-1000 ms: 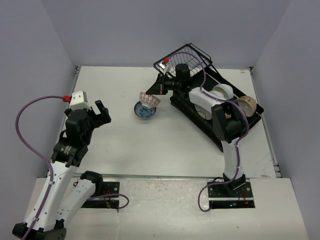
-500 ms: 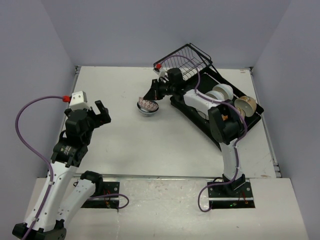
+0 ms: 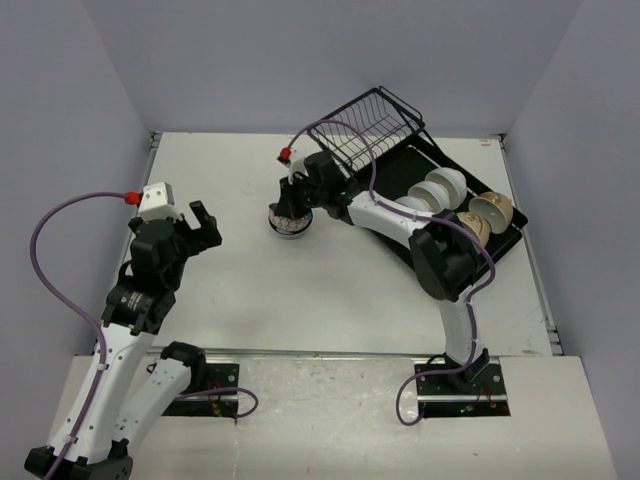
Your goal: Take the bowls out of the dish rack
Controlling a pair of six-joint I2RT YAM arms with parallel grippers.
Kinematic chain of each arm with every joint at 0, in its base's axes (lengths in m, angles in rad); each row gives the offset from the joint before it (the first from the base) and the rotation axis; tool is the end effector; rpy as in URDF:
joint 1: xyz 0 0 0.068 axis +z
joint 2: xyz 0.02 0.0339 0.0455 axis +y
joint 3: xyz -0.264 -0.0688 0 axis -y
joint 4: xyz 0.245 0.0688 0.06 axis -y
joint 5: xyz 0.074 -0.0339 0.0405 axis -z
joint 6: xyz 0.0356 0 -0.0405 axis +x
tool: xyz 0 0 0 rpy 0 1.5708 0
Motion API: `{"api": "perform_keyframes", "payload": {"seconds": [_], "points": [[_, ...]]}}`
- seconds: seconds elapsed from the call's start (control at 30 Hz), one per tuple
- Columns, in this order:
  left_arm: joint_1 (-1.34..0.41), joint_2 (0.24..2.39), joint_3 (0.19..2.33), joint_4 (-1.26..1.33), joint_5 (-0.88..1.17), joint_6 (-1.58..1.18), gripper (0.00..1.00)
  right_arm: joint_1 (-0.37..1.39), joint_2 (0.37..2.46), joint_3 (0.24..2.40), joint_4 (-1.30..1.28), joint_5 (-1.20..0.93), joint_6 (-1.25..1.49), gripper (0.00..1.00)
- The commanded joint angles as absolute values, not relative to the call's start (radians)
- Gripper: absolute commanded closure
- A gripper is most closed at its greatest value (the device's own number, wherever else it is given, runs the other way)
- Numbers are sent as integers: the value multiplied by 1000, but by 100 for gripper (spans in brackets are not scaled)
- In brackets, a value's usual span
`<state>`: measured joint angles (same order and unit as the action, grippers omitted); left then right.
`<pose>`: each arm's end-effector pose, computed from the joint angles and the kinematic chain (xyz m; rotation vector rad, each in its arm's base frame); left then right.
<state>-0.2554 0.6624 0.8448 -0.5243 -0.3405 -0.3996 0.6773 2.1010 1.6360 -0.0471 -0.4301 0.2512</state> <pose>0.1416 -0.0247 0.3432 -0.3629 1.8590 -0.1207 0.3742 0.3200 0.2329 -0.7316 2.0673 0.9946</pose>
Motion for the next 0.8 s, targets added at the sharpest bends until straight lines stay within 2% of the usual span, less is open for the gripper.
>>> {"api": "perform_keyframes", "payload": {"seconds": [0.0, 0.5, 0.73, 0.77], "points": [[-244, 653, 845, -491, -341, -377, 0, 716, 2042, 1644, -98, -258, 150, 100], [-244, 643, 844, -491, -337, -377, 0, 844, 2062, 1631, -141, 115, 9, 100], [-244, 641, 844, -491, -337, -377, 0, 850, 2075, 1621, -147, 114, 20, 100], [-244, 641, 844, -489, -337, -377, 0, 848, 2074, 1621, -152, 104, 26, 93]]}}
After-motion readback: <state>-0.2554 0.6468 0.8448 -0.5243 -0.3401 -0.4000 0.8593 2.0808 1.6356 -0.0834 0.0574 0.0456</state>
